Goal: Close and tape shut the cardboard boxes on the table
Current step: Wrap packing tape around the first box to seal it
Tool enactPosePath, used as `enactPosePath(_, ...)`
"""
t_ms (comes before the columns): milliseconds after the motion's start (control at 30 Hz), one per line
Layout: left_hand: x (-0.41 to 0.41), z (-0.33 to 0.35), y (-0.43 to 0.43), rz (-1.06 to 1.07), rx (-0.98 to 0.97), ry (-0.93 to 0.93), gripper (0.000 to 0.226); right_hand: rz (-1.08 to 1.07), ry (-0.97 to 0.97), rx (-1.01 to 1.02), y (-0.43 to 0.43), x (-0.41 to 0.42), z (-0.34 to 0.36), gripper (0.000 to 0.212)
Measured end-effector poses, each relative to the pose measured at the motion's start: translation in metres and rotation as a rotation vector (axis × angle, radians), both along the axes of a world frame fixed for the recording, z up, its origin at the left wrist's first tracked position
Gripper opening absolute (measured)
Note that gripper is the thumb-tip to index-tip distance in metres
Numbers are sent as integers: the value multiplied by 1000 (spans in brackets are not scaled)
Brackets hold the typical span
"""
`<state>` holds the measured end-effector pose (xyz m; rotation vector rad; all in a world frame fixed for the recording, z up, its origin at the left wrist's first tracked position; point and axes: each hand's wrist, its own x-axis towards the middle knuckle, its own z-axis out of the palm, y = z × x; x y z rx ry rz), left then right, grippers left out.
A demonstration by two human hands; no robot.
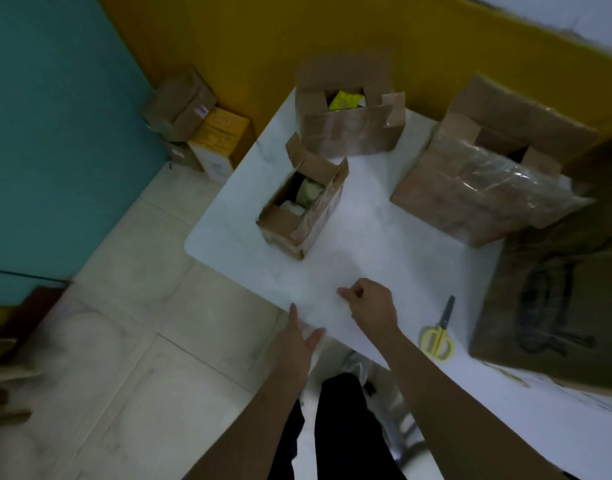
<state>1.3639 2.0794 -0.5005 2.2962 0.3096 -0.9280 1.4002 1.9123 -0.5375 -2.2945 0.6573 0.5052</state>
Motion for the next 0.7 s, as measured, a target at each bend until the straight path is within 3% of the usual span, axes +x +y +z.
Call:
enactPosePath(267,1,-22,-13,-59,45,-108,88,19,-15,-10,-29,15,-20,31)
enactPosePath(433,1,-42,-14,-34,44,-117,94,286,-51,-191,-33,22,-20,33)
enactPosePath(500,-1,-56,-10,-42,165,-207,100,320,-52,-251,-31,23,-19,34)
enactPosePath(600,2,-62,-11,-182,446,-338,104,352,-28,-376,-21,25,-17,37)
enactPosePath(700,12,-61,-18,-427,422,-550,93,301,1,-482,-20,24,-20,58)
